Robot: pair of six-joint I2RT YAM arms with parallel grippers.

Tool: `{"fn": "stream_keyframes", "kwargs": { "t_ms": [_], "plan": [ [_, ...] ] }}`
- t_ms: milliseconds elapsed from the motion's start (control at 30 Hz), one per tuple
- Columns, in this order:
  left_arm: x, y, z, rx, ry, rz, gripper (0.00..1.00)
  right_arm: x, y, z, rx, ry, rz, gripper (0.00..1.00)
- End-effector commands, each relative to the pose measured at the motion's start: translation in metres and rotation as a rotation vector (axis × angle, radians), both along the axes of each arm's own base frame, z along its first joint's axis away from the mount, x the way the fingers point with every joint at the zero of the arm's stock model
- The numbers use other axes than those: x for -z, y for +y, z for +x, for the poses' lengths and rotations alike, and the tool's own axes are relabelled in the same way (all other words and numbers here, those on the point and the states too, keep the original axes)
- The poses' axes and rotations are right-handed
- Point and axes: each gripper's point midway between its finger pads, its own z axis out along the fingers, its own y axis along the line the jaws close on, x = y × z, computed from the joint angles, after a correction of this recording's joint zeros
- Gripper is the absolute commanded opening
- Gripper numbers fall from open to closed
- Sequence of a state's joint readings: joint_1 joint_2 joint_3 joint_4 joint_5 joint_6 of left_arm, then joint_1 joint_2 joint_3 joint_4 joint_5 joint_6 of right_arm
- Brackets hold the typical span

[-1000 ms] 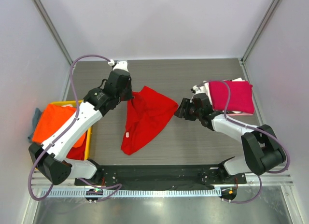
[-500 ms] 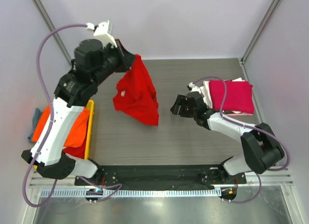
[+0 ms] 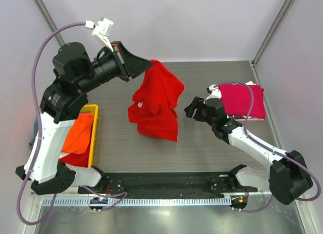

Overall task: Fold and stack the t-shirts
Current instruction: Flatten the tshirt out

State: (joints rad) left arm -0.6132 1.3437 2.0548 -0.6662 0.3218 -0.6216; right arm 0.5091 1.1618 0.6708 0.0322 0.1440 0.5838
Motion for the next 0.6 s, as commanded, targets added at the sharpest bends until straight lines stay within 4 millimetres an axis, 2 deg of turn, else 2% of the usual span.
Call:
{"fn": "stream_keyframes", "kwargs": {
  "t_ms": [0,33,67,133,167,233,267,300,333,367,433,467,533,567],
  "plan": [
    [-0.03,0.035,-0.042,-0.025,-0.098,-0.033,0.0,-0.005,0.019,-0.003,-0.104,-0.025,0.045,0.69],
    [-0.024,0.044,-0.04,-0.079,-0.081,-0.011,0.0,-0.004,0.024,-0.004,-0.126,-0.023,0.056,0.69],
    [-0.007,0.069,-0.033,-0.215,-0.025,0.047,0.0,0.001,0.03,-0.004,-0.156,-0.008,0.066,0.69],
    [0.016,0.096,-0.027,-0.352,0.022,0.126,0.0,0.006,0.038,-0.005,-0.191,0.018,0.073,0.69],
    [0.043,0.116,-0.019,-0.463,0.073,0.208,0.0,0.01,0.039,-0.005,-0.194,0.03,0.069,0.69],
    [0.058,0.14,-0.026,-0.541,0.072,0.265,0.0,0.021,0.04,-0.003,-0.195,0.055,0.066,0.68],
    [0.079,0.146,-0.024,-0.567,0.105,0.321,0.0,0.021,0.044,-0.002,-0.209,0.051,0.078,0.68],
    [0.086,0.155,-0.025,-0.605,0.112,0.341,0.0,0.029,0.046,-0.002,-0.21,0.07,0.076,0.68],
    [0.088,0.163,-0.033,-0.616,0.099,0.341,0.0,0.028,0.049,0.0,-0.218,0.071,0.086,0.68],
    [0.102,0.165,-0.033,-0.623,0.118,0.371,0.0,0.028,0.055,0.001,-0.239,0.073,0.099,0.68],
    [0.108,0.18,-0.04,-0.666,0.11,0.376,0.0,0.035,0.064,0.004,-0.262,0.102,0.107,0.68],
    [0.119,0.182,-0.04,-0.675,0.124,0.405,0.0,0.037,0.071,0.003,-0.282,0.109,0.109,0.68],
    [0.129,0.191,-0.04,-0.71,0.136,0.437,0.0,0.039,0.082,0.003,-0.31,0.124,0.112,0.67],
    [0.142,0.192,-0.04,-0.711,0.157,0.478,0.0,0.047,0.087,0.002,-0.317,0.144,0.104,0.66]
  ]
}}
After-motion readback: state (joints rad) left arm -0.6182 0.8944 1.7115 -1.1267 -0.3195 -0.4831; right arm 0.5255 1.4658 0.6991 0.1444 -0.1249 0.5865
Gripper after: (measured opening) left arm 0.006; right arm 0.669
